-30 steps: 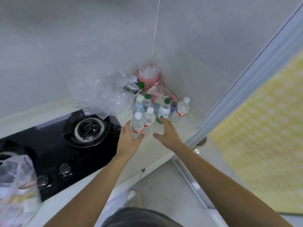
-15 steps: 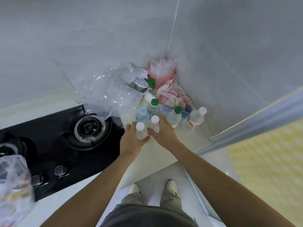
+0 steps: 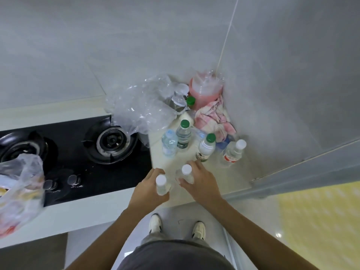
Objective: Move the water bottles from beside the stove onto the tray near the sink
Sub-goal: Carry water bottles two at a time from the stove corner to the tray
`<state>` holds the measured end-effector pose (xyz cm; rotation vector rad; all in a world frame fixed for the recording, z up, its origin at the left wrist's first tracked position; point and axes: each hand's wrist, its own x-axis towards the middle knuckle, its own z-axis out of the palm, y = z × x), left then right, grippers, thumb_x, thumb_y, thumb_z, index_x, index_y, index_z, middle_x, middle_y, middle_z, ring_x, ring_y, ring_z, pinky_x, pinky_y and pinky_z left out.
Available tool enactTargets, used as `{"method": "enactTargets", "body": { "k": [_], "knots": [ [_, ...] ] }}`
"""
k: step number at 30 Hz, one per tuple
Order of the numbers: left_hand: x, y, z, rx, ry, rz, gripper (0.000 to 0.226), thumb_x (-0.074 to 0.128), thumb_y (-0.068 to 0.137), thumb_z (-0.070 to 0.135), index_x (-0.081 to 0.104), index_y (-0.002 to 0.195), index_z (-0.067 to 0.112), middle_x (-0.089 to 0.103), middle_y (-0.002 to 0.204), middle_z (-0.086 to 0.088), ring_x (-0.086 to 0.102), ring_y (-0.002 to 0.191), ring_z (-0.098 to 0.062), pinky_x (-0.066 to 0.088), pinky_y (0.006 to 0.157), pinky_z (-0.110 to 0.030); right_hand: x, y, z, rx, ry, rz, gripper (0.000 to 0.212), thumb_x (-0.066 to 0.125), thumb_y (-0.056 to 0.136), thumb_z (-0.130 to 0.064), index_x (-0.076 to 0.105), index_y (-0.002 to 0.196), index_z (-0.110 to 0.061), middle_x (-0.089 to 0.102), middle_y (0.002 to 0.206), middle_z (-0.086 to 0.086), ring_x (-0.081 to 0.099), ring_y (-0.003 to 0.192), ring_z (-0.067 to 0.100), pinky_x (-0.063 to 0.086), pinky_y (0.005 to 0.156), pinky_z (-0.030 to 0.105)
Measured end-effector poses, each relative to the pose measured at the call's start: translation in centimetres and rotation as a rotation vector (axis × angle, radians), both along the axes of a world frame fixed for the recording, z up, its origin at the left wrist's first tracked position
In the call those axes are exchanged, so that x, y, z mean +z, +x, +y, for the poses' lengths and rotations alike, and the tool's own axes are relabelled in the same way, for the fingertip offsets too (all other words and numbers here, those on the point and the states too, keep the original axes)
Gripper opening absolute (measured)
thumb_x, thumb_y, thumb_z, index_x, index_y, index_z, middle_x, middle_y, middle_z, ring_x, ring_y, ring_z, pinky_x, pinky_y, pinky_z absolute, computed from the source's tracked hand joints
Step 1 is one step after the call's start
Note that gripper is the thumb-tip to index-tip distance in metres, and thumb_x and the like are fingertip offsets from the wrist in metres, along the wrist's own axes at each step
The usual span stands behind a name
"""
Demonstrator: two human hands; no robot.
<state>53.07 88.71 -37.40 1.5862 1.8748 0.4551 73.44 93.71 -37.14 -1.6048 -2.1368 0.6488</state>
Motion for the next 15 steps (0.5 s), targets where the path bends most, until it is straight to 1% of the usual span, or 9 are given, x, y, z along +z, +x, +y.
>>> {"method": "enactTargets", "body": {
  "k": [2,4,6,8,10,13,14,15],
  "knots": [
    [-0.2,-0.1,-0.9,0.026,-0.011,-0.056,0.055,0.083,0.074,0.035,0.05,0.117,0.04,0.059,0.116,0.02,0.067,0.091,-0.018,0.057,0.076,-0.041,-0.1,0.5,-0.9,-0.023,-0.032,0.043,0.043,0.078,0.082,-0.048,0.057,0.113,-0.028,0.056,0.11,-0.006,0.064,0.088,0.021,0.055,0.072,0.037],
    [-0.4,-0.4,-1.4,0.08,-0.024,-0.144,0.065,0.087,0.072,0.032,0.049,0.123,0.042,0.062,0.118,0.02,0.065,0.1,-0.012,0.056,0.083,-0.037,-0.6,1.0,-1.3,-0.011,-0.088,0.149,0.051,0.082,0.08,-0.045,0.057,0.12,-0.029,0.056,0.115,-0.007,0.064,0.098,0.018,0.056,0.084,0.038],
    [-0.6,-0.5,-1.6,0.131,-0.031,-0.214,0.073,0.092,0.069,0.029,0.05,0.127,0.041,0.064,0.12,0.02,0.064,0.105,-0.008,0.053,0.087,-0.031,-1.7,1.3,-1.2,0.005,-0.199,0.238,0.069,0.086,0.077,-0.042,0.053,0.136,-0.029,0.056,0.128,-0.008,0.061,0.116,0.016,0.055,0.098,0.04],
    [-1.2,-0.1,-1.8,0.168,-0.03,-0.25,0.073,0.095,0.067,0.026,0.052,0.124,0.04,0.066,0.115,0.021,0.064,0.102,-0.005,0.05,0.082,-0.024,-2.8,1.6,-0.8,-0.018,-0.339,0.293,0.084,0.088,0.074,-0.041,0.046,0.146,-0.032,0.054,0.14,-0.012,0.056,0.128,0.012,0.054,0.106,0.042],
    [-2.3,0.4,-2.0,0.243,-0.033,-0.308,0.07,0.097,0.066,0.022,0.054,0.119,0.038,0.07,0.108,0.018,0.066,0.099,-0.004,0.05,0.078,-0.019,-4.2,1.7,-0.4,-0.045,-0.411,0.295,0.087,0.088,0.071,-0.043,0.046,0.146,-0.033,0.057,0.141,-0.013,0.057,0.129,0.011,0.053,0.108,0.046],
    [-4.2,1.1,-2.2,0.348,-0.066,-0.364,0.068,0.098,0.067,0.019,0.058,0.119,0.035,0.072,0.107,0.012,0.068,0.101,-0.013,0.053,0.083,-0.027,-6.3,1.8,0.2,-0.059,-0.478,0.304,0.087,0.091,0.062,-0.047,0.054,0.139,-0.032,0.067,0.133,-0.011,0.063,0.124,0.014,0.054,0.106,0.049],
    [-4.6,1.4,-2.2,0.373,-0.083,-0.379,0.069,0.098,0.067,0.017,0.058,0.12,0.035,0.072,0.108,0.012,0.068,0.102,-0.015,0.052,0.083,-0.027,-6.8,1.8,0.5,-0.062,-0.486,0.3,0.087,0.092,0.059,-0.047,0.056,0.137,-0.031,0.069,0.13,-0.009,0.065,0.122,0.015,0.055,0.105,0.048],
    [-4.9,1.6,-2.2,0.395,-0.101,-0.393,0.069,0.097,0.068,0.015,0.057,0.121,0.036,0.071,0.109,0.013,0.067,0.103,-0.015,0.051,0.082,-0.024,-7.2,1.6,0.8,-0.066,-0.492,0.291,0.085,0.095,0.058,-0.045,0.059,0.133,-0.03,0.071,0.126,-0.008,0.067,0.118,0.013,0.056,0.103,0.044]
  ]
}}
